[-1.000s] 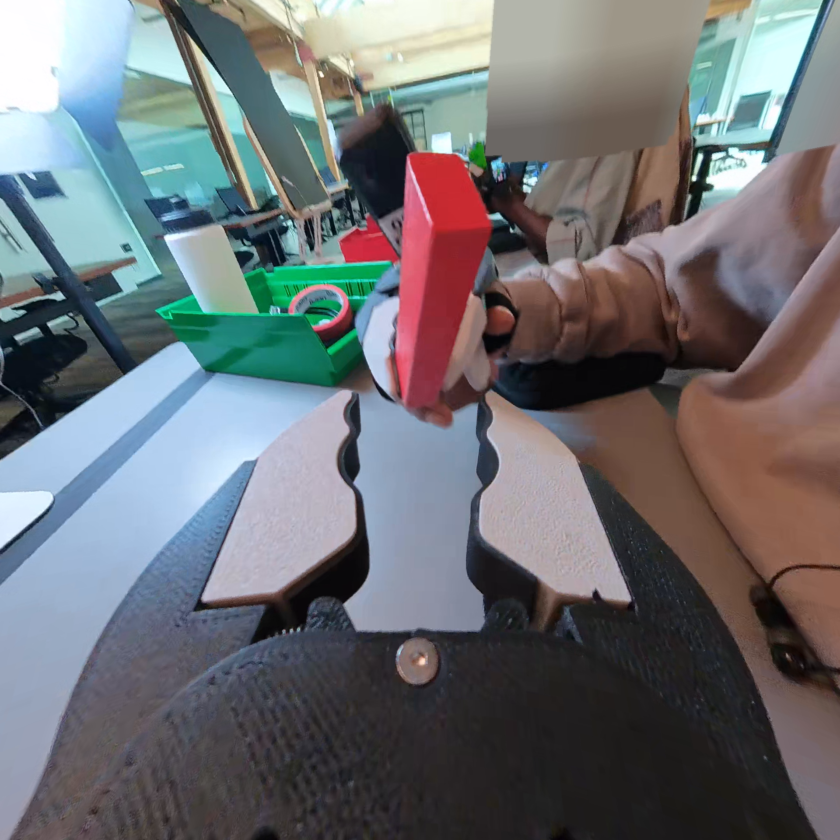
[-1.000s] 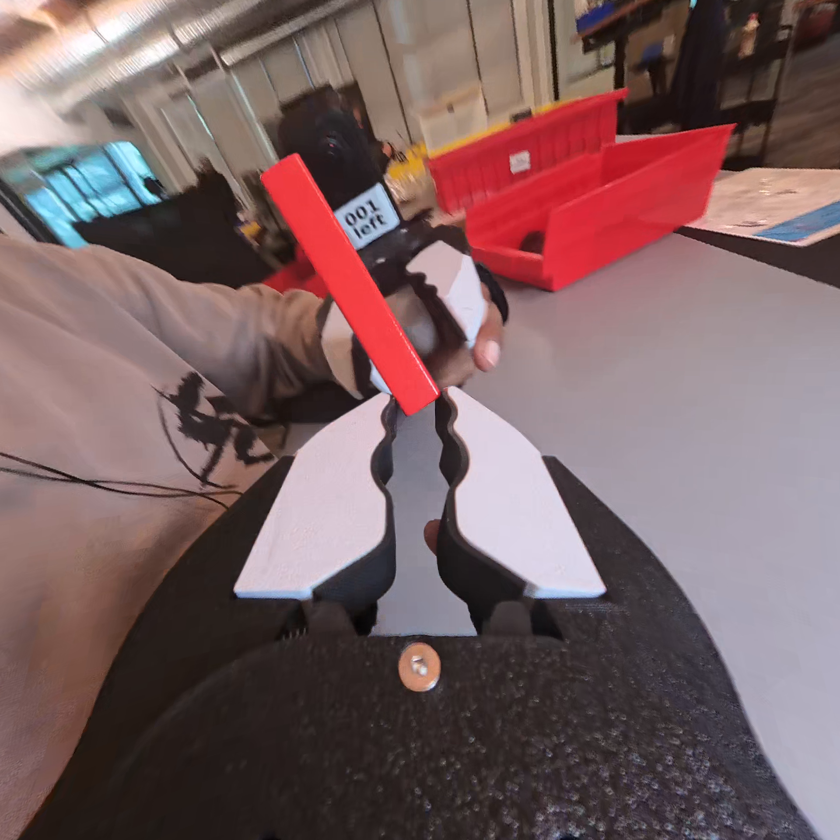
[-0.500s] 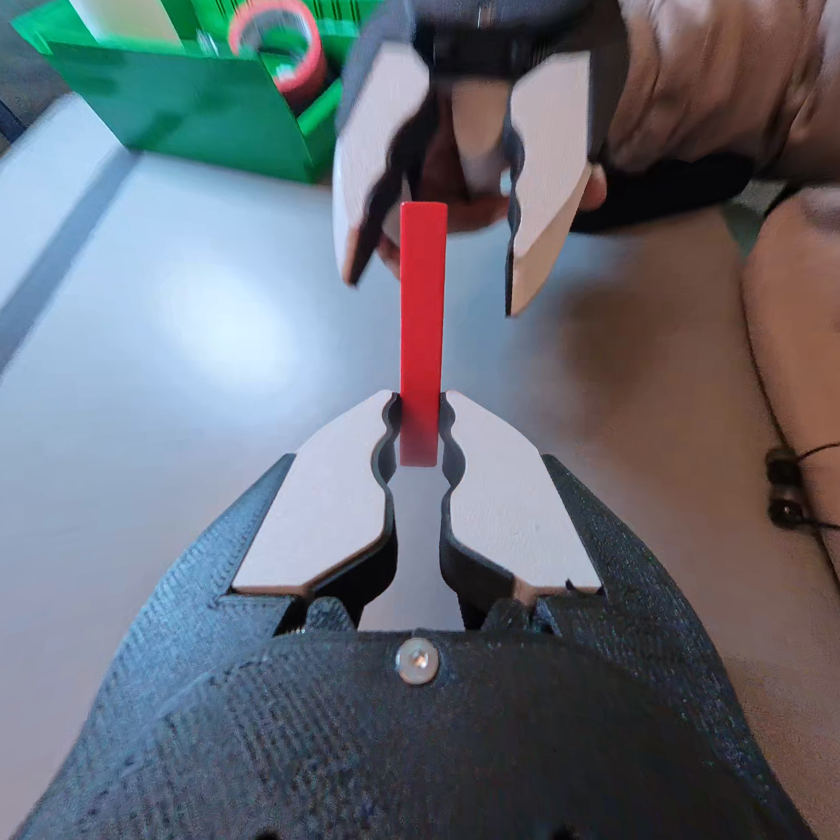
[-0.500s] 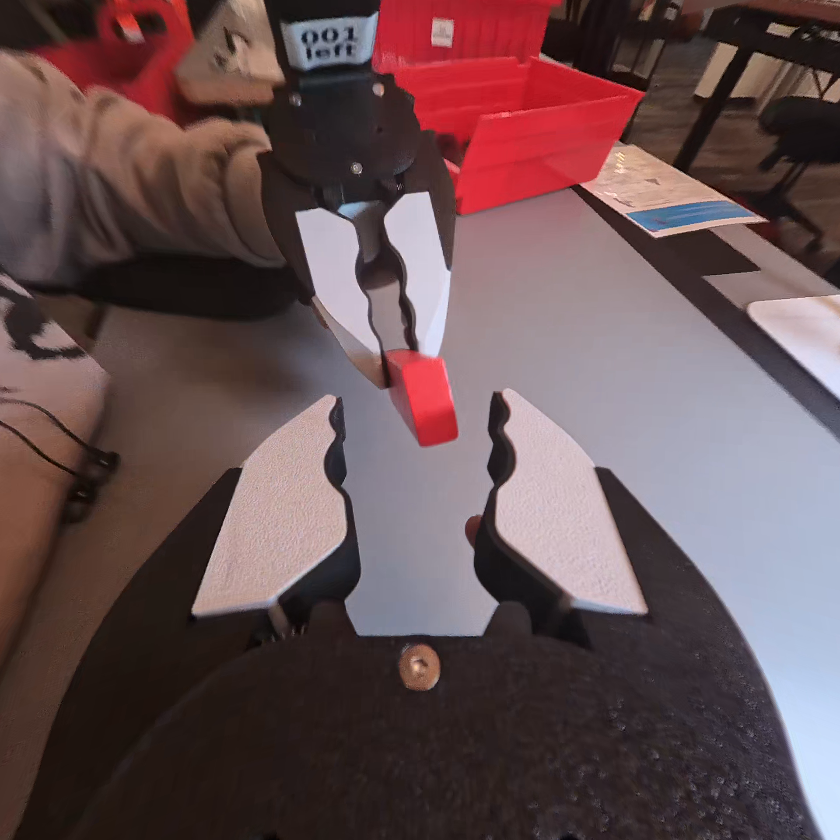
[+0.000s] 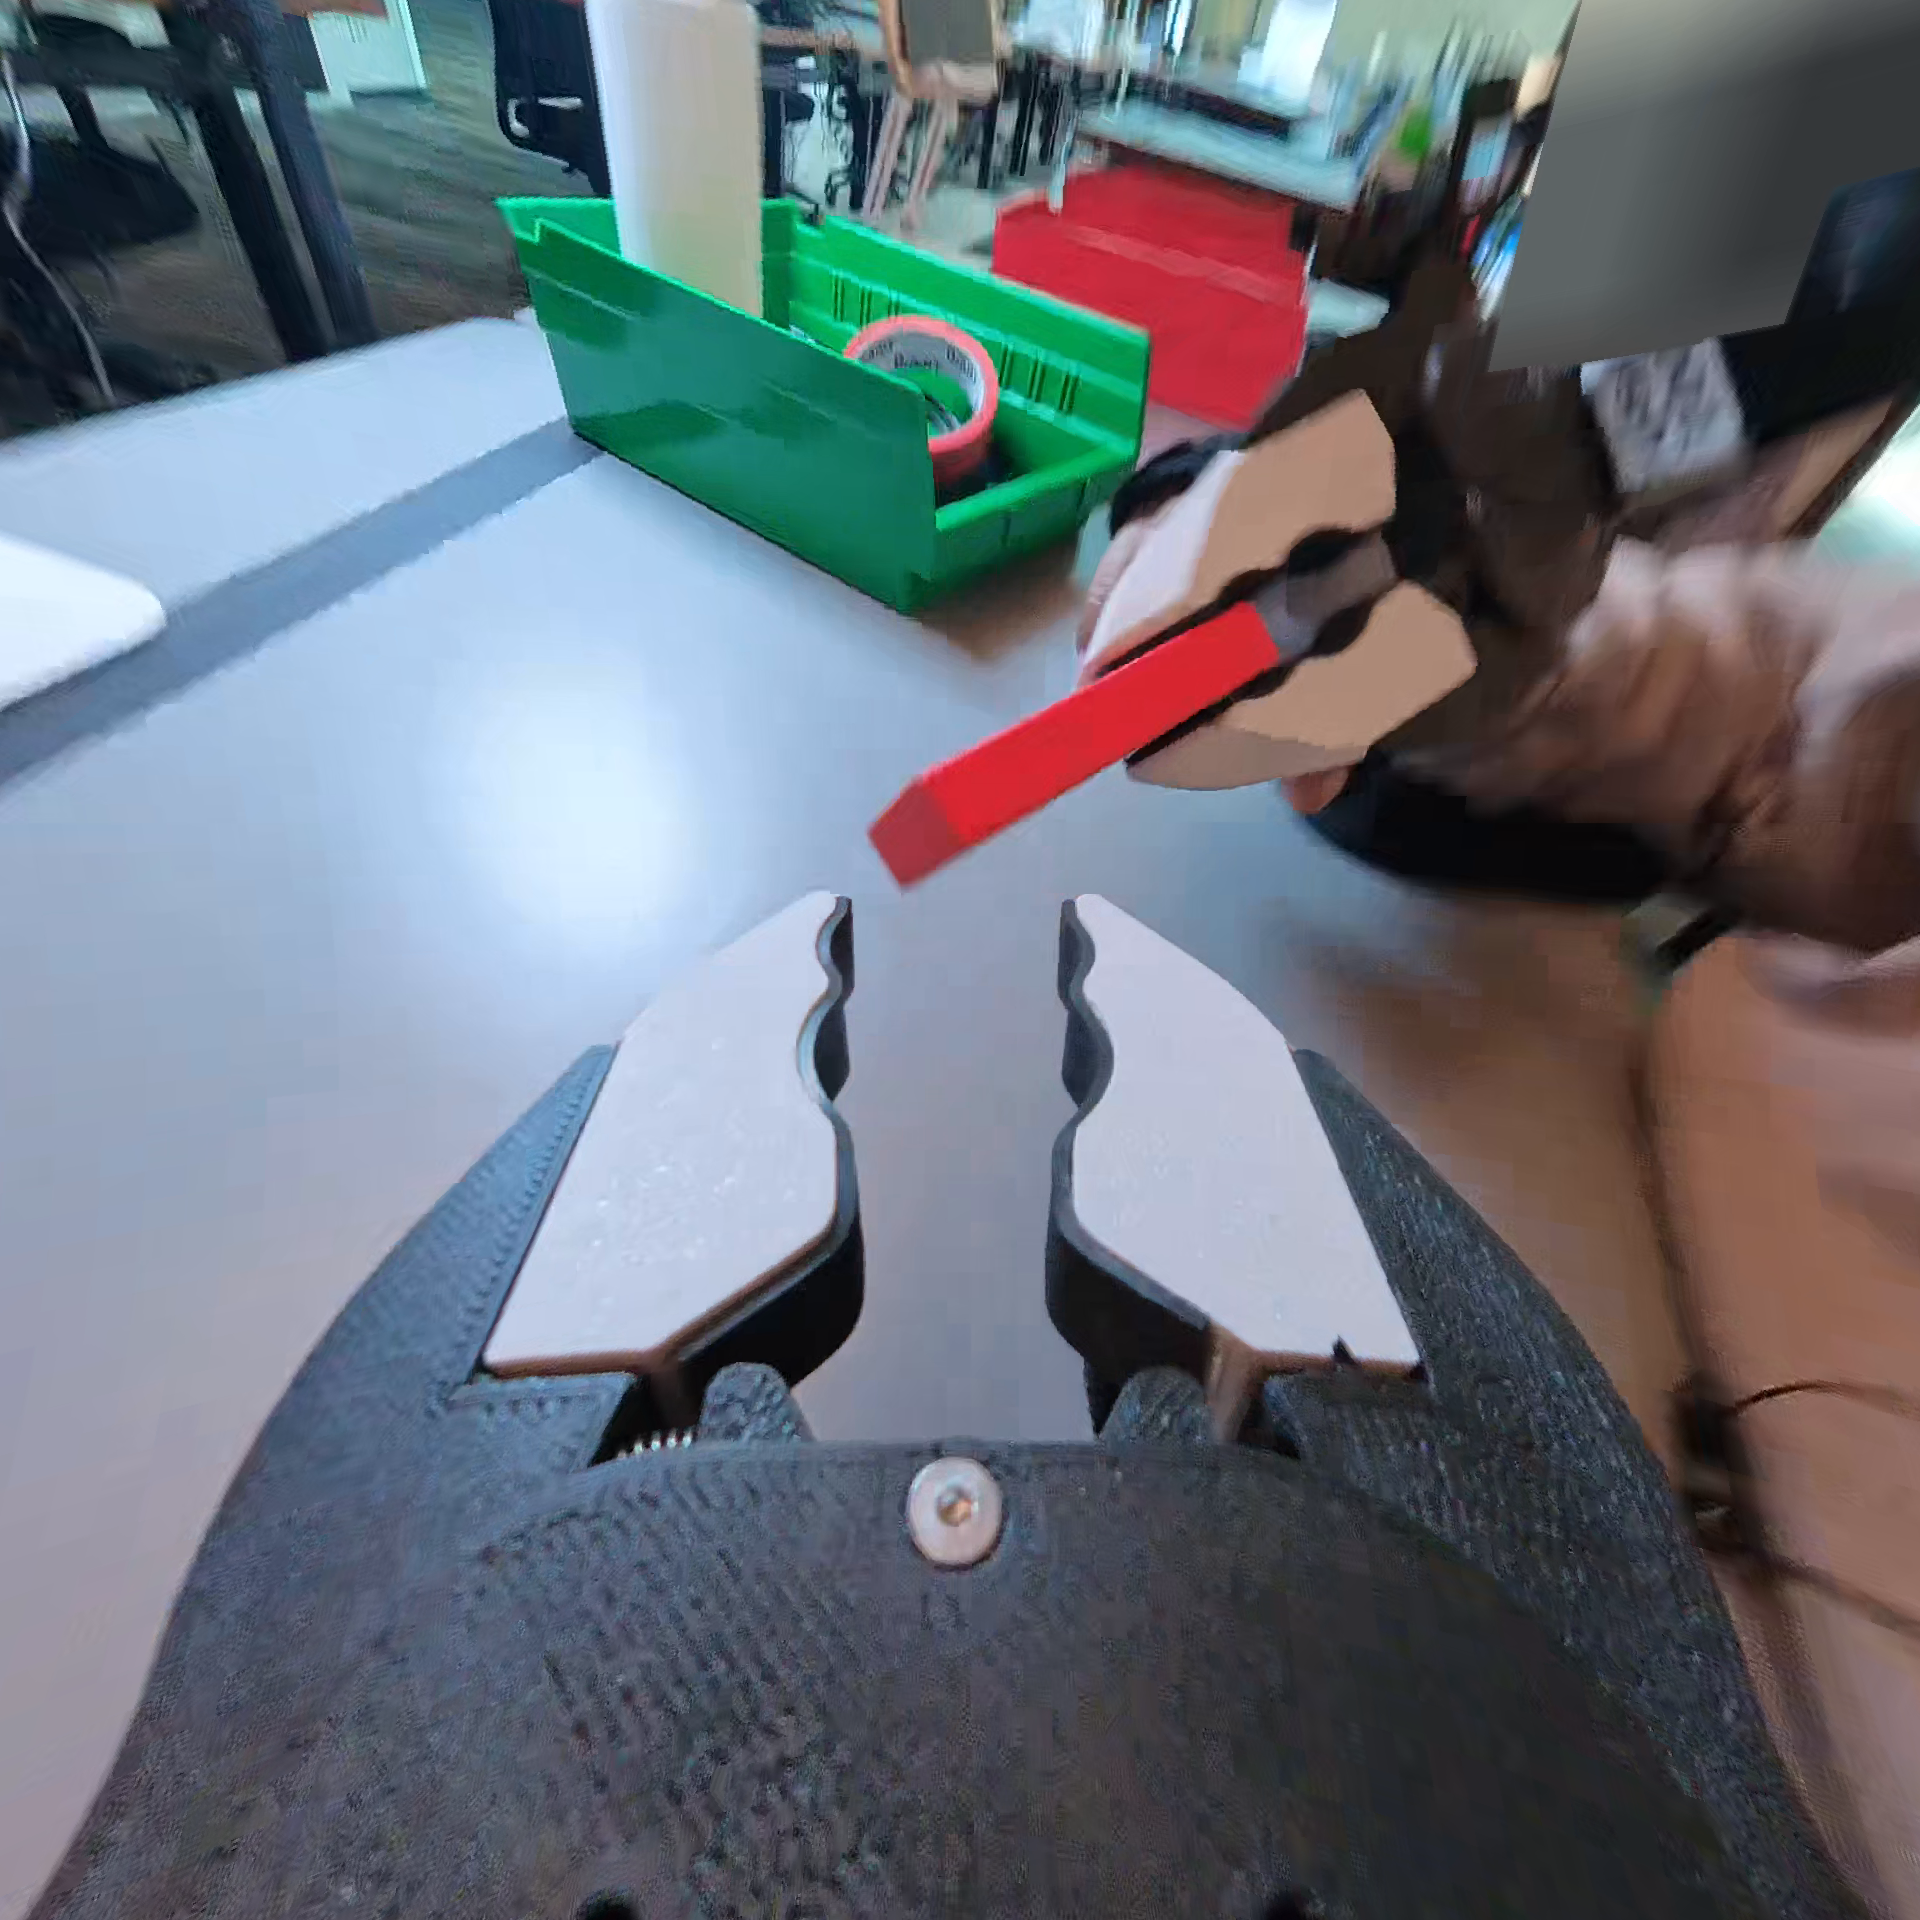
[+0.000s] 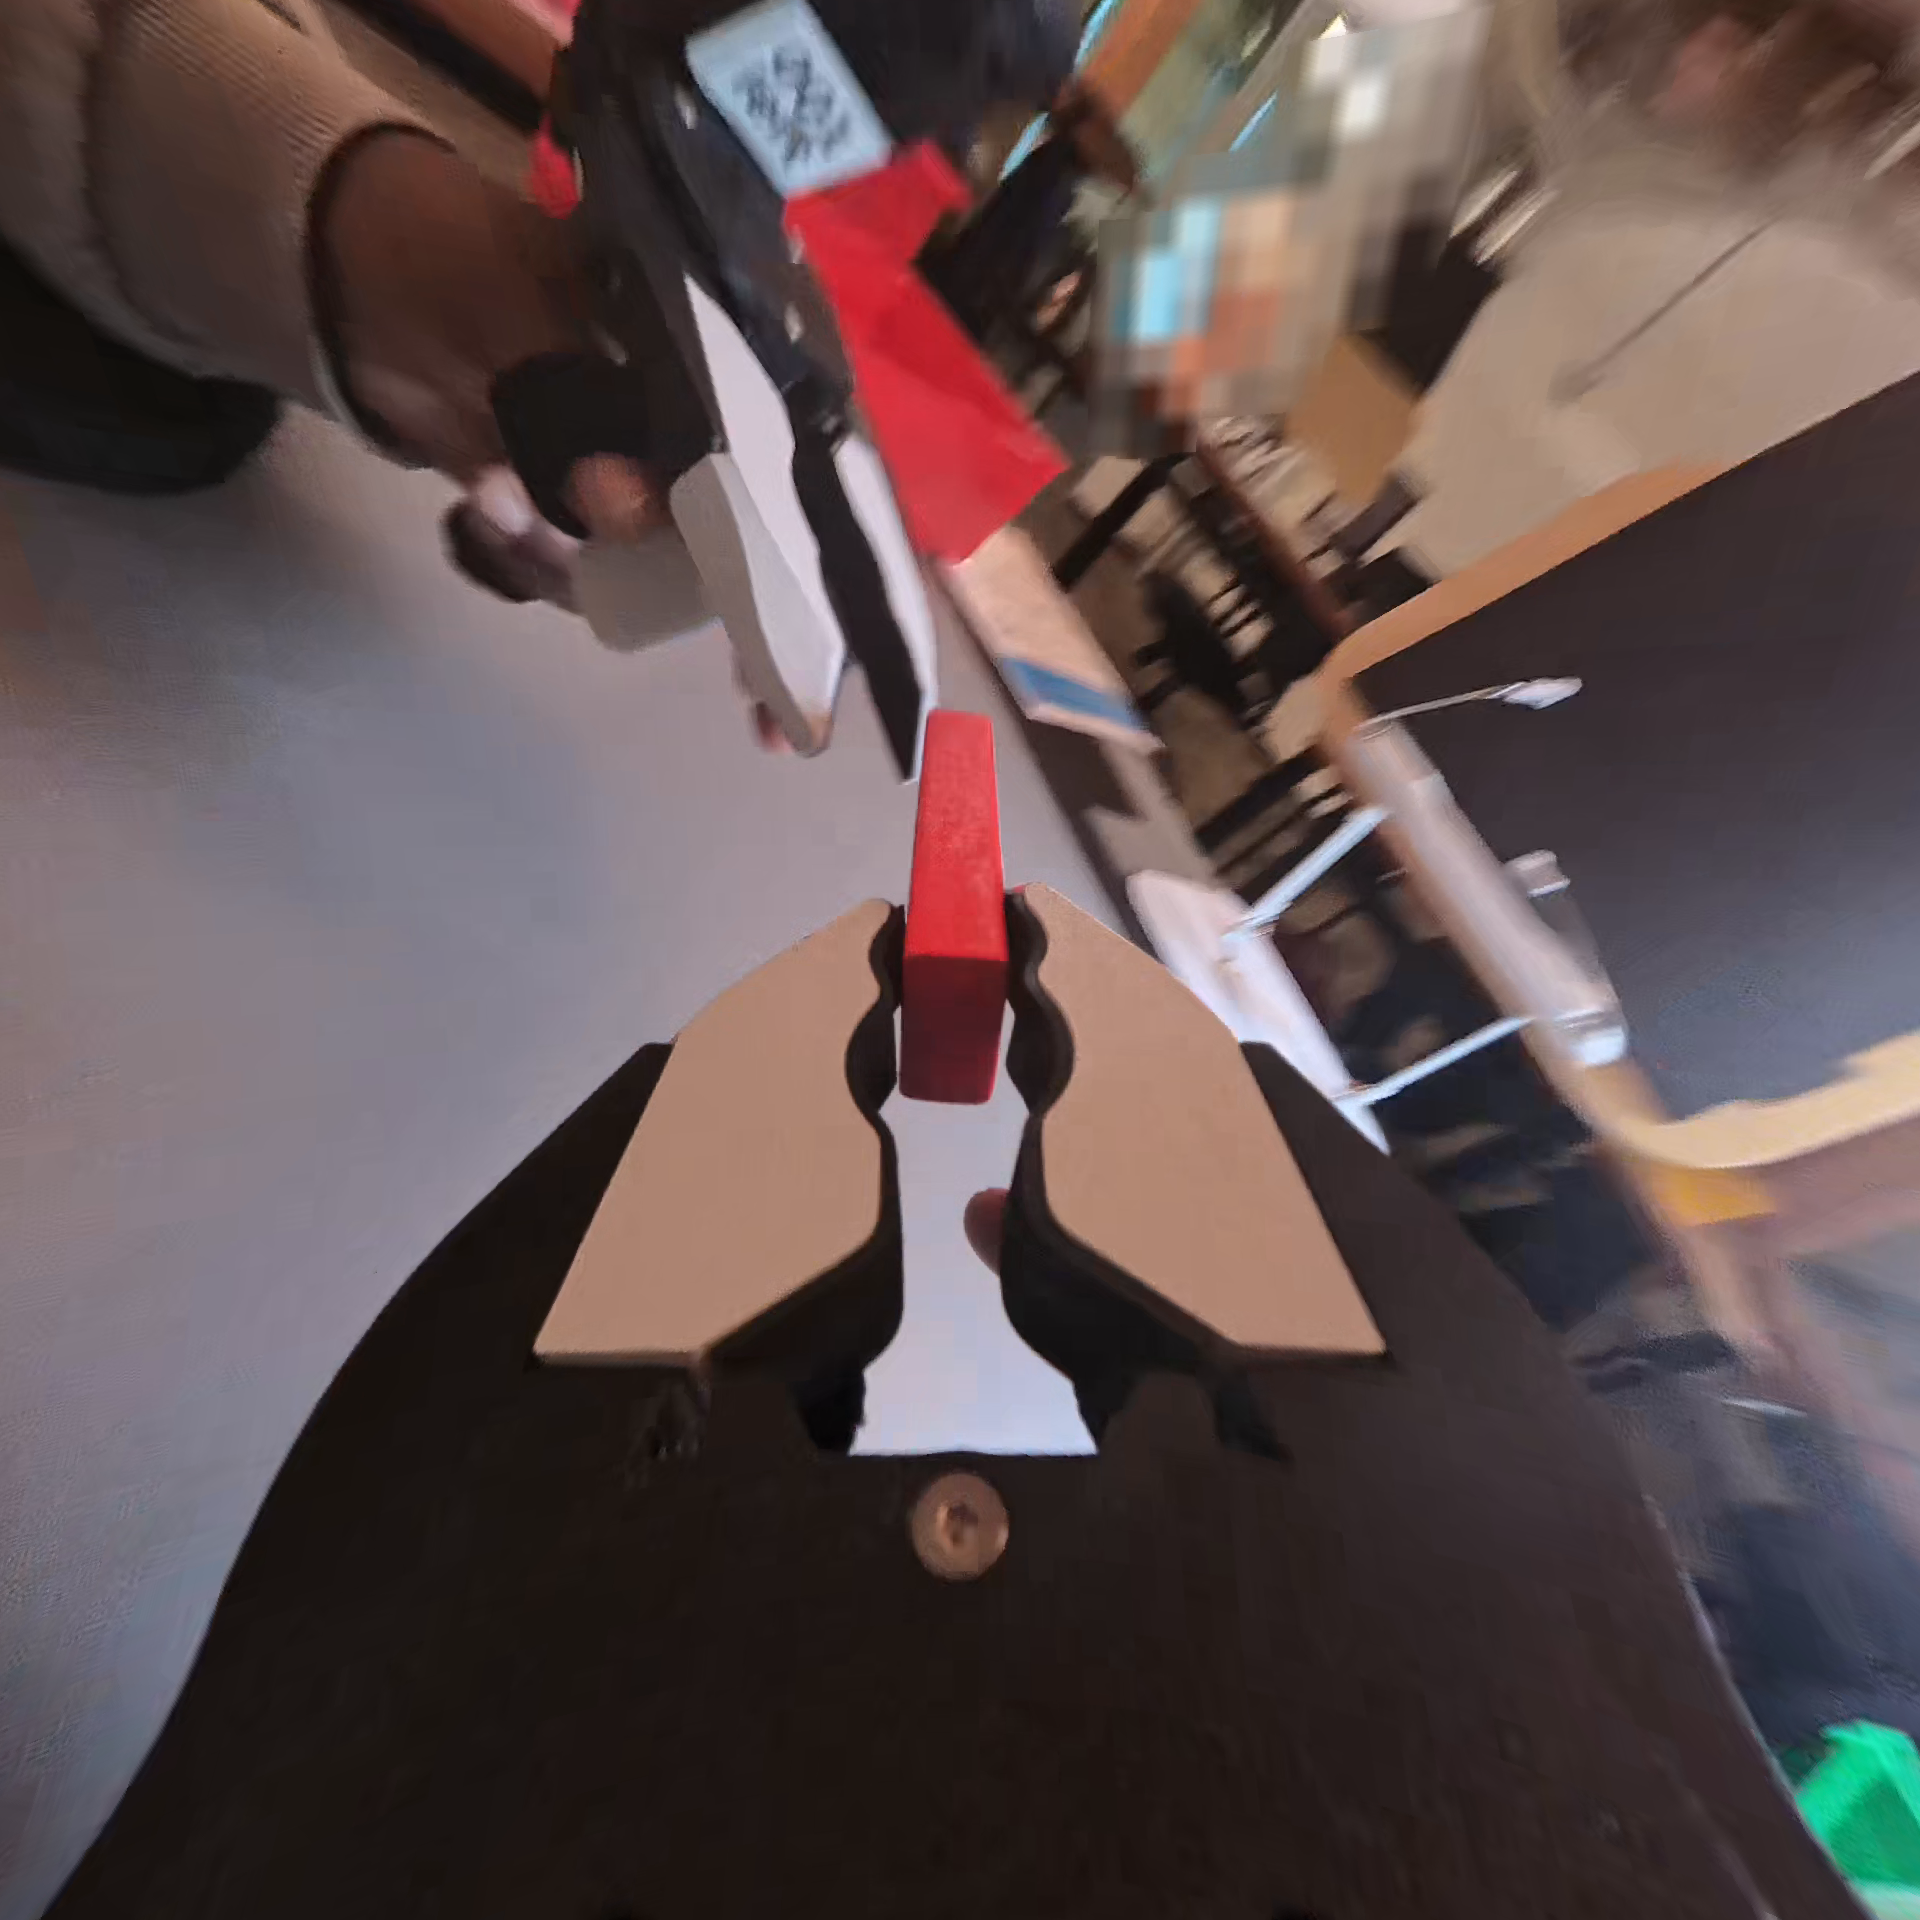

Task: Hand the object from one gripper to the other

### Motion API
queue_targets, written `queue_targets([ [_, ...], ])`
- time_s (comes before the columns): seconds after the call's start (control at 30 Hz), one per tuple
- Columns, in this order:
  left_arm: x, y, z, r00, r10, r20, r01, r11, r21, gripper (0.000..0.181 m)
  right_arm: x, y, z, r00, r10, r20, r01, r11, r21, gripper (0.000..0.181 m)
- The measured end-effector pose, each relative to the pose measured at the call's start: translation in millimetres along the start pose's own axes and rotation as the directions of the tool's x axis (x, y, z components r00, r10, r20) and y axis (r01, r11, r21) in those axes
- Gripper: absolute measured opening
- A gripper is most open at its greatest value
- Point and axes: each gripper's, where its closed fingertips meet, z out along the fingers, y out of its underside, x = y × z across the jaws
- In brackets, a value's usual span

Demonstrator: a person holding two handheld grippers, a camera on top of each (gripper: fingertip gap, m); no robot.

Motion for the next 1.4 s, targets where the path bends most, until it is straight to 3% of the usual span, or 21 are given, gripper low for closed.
queue_targets([
  [0.03,1,-4,-1,0.988,-0.139,-0.07,0.142,0.989,0.039,0.043,9,-5,-3,0.993,-0.083,-0.088,0.085,0.996,0.017,0.017],
  [0.1,14,-20,-4,0.868,-0.394,-0.303,0.441,0.892,0.1,0.048,20,-12,-7,0.907,-0.333,-0.257,0.338,0.941,-0.026,0.017],
  [0.17,21,-35,-7,0.678,-0.546,-0.492,0.67,0.734,0.108,0.049,16,-20,-7,0.726,-0.593,-0.348,0.599,0.794,-0.105,0.017],
  [0.2,22,-36,-4,0.619,-0.584,-0.526,0.728,0.678,0.103,0.045,8,-24,-5,0.657,-0.667,-0.352,0.676,0.727,-0.115,0.017],
  [0.33,34,-30,9,0.553,-0.616,-0.561,0.774,0.628,0.074,0.032,-33,-28,16,0.585,-0.76,-0.283,0.775,0.627,-0.081,0.018],
  [0.4,34,-25,9,0.641,-0.568,-0.516,0.697,0.712,0.081,0.026,-40,-29,19,0.609,-0.748,-0.263,0.763,0.644,-0.065,0.021],
  [0.53,27,-32,-3,0.815,-0.402,-0.418,0.509,0.841,0.182,0.017,-46,-33,16,0.845,-0.514,-0.148,0.527,0.846,0.075,0.032],
  [0.6,25,-35,-9,0.922,-0.227,-0.314,0.307,0.922,0.235,0.017,-43,-37,13,0.971,-0.237,-0.043,0.241,0.961,0.133,0.041],
  [0.63,26,-36,-12,0.959,-0.121,-0.257,0.187,0.95,0.252,0.017,-39,-37,12,0.997,-0.078,0.015,0.075,0.987,0.14,0.045],
  [0.7,38,-38,-16,0.979,0.107,-0.172,-0.059,0.963,0.263,0.017,-35,-35,11,0.961,0.226,0.158,-0.246,0.962,0.123,0.055],
  [0.77,59,-38,-17,0.936,0.329,-0.122,-0.286,0.917,0.276,0.017,-38,-33,9,0.854,0.42,0.308,-0.464,0.882,0.083,0.059],
  [0.83,78,-33,-14,0.871,0.482,-0.093,-0.443,0.853,0.276,0.017,-43,-34,6,0.764,0.501,0.405,-0.569,0.82,0.058,0.061],
  [0.87,85,-31,-12,0.842,0.533,-0.081,-0.495,0.824,0.276,0.017,-49,-37,3,0.73,0.501,0.464,-0.589,0.806,0.059,0.052],
  [0.93,94,-24,-8,0.794,0.603,-0.073,-0.567,0.779,0.268,0.017,-54,-43,-1,0.758,0.439,0.482,-0.55,0.828,0.11,0.029],
  [0.97,95,-23,-7,0.777,0.627,-0.058,-0.594,0.76,0.265,0.017,-56,-46,-4,0.815,0.351,0.461,-0.465,0.871,0.157,0.018],
  [1.03,94,-23,-9,0.772,0.633,-0.064,-0.597,0.756,0.27,0.017,-52,-48,-7,0.904,0.213,0.372,-0.301,0.933,0.198,0.017],
  [1.2,56,-39,-18,0.925,0.375,-0.064,-0.344,0.898,0.275,0.049,13,-27,-19,1.0,-0.002,0.024,0.0,0.997,0.077,0.017],
  [1.3,27,-45,-27,0.961,0.276,0.01,-0.268,0.922,0.279,0.054,84,3,-42,0.941,-0.178,-0.287,0.149,0.982,-0.119,0.017],
  [1.4,2,-41,-29,0.968,0.232,0.098,-0.249,0.941,0.229,0.054,158,51,-84,0.753,-0.398,-0.523,0.181,0.891,-0.418,0.016],
])
